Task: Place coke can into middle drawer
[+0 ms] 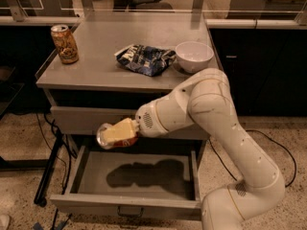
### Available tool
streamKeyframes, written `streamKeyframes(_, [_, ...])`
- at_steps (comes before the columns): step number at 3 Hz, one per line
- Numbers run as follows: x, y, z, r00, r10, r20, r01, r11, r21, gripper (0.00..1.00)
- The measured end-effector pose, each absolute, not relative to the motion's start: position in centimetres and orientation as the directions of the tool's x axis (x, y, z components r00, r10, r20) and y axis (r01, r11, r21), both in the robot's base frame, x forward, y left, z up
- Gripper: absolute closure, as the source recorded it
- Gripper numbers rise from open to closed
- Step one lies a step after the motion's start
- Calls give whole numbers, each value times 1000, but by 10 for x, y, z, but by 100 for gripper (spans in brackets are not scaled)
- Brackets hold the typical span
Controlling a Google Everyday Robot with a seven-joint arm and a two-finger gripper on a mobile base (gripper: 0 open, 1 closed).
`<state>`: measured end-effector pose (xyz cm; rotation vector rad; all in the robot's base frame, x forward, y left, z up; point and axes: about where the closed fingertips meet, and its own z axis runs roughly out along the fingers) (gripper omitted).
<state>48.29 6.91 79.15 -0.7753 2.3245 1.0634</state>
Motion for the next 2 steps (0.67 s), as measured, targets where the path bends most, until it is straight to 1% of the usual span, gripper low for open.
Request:
streamKeyframes(1, [471, 46, 768, -787, -261, -559, -594, 564, 573, 100])
streamKeyframes(2, [464, 45, 745, -819, -238, -523, -558, 547, 625, 100])
